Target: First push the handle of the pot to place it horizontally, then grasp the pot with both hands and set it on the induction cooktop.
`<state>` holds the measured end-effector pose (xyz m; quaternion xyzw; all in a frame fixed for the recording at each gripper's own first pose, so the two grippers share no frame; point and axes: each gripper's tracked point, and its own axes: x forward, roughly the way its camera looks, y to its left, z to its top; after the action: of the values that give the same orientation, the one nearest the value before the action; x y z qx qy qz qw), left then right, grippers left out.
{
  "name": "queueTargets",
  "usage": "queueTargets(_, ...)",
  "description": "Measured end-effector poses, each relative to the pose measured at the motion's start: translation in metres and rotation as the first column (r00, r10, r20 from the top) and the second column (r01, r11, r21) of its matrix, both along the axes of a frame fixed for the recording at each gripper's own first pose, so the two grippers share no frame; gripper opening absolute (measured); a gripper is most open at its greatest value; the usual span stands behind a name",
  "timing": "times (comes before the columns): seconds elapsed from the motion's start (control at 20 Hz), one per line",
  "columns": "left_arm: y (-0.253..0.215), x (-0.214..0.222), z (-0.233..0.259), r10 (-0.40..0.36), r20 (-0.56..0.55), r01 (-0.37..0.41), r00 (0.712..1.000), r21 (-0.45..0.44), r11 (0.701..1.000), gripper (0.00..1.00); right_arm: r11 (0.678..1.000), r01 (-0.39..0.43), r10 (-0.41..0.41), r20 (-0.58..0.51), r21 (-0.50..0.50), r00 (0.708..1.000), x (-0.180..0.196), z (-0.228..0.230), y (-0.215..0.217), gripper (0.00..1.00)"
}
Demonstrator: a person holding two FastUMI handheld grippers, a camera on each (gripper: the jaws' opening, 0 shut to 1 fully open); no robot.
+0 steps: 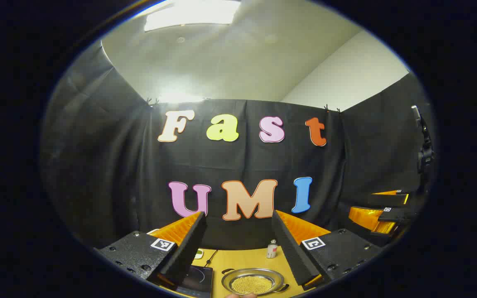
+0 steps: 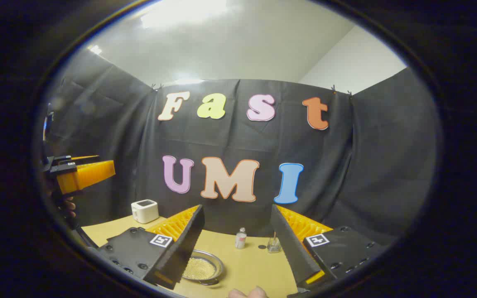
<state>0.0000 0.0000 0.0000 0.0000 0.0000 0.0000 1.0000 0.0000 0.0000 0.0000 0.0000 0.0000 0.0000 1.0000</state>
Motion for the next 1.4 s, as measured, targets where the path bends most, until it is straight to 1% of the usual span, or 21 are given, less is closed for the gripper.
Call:
queueTargets(0.1,0.004,-0.002,-0.002,0.014,-0.015,-0.014,1.000,0.011,1.000,0.96,1.000,-0.014,0.014,0.001,0.021,1.000,0.001,0.001,0.005,0.99)
queueTargets(0.2,0.008,-0.007,-0.002,0.032,-0.017,-0.031,0.999,0.023,0.999,0.94,0.999,-0.023,0.023,-0.002,0.028,1.000,0.000,-0.001,0.006,0.99)
queueTargets(0.35,0.009,-0.010,-0.007,0.046,-0.032,-0.046,0.998,0.018,0.999,0.94,1.000,-0.022,0.021,0.021,0.007,1.000,0.000,0.004,0.006,0.99)
queueTargets(0.4,0.010,-0.010,-0.008,0.051,-0.038,-0.051,0.998,0.015,0.999,0.96,1.000,-0.024,0.024,0.032,0.003,0.999,0.001,0.007,0.008,0.99)
queueTargets(0.5,0.013,-0.011,-0.009,0.064,-0.045,-0.063,0.997,0.011,0.998,0.94,0.999,-0.042,0.042,0.042,0.001,0.998,0.002,0.010,0.013,0.99)
queueTargets(0.55,0.014,-0.011,-0.011,0.067,-0.047,-0.067,0.997,0.010,0.998,0.96,0.999,-0.054,0.054,0.047,0.001,0.997,0.001,0.012,0.015,1.00)
queueTargets(0.6,0.014,-0.010,-0.010,0.072,-0.048,-0.071,0.996,0.010,0.997,0.96,0.998,-0.064,0.064,0.049,-0.001,0.997,0.000,0.011,0.016,0.99)
queueTargets(0.65,0.016,-0.011,-0.010,0.075,-0.050,-0.075,0.996,0.011,0.997,0.94,0.998,-0.068,0.068,0.051,-0.007,0.996,-0.001,0.011,0.016,0.99)
queueTargets(0.85,0.013,-0.009,-0.010,0.075,-0.052,-0.073,0.996,0.023,0.997,0.96,0.997,-0.075,0.077,0.056,-0.035,0.995,0.002,0.012,0.019,0.99)
queueTargets(1.0,0.014,-0.008,-0.013,0.076,-0.064,-0.075,0.995,0.024,0.997,0.96,0.996,-0.085,0.085,0.043,0.000,0.995,0.004,0.007,0.020,0.99)
queueTargets(1.1,0.015,-0.008,-0.014,0.077,-0.069,-0.076,0.995,0.022,0.997,0.94,0.997,-0.070,0.069,0.037,0.018,0.997,0.005,0.006,0.016,0.99)
queueTargets(1.2,0.019,-0.008,-0.014,0.079,-0.071,-0.077,0.994,0.028,0.997,0.96,0.998,-0.061,0.060,0.023,0.035,0.998,0.007,0.002,0.014,0.99)
queueTargets(1.3,0.023,-0.007,-0.013,0.083,-0.066,-0.081,0.994,0.034,0.996,0.94,0.997,-0.059,0.059,0.010,0.055,0.998,0.009,-0.001,0.015,0.99)
queueTargets(1.4,0.026,-0.011,-0.014,0.083,-0.066,-0.081,0.994,0.036,0.996,0.96,0.996,-0.054,0.054,-0.002,0.075,0.999,0.010,-0.004,0.016,0.99)
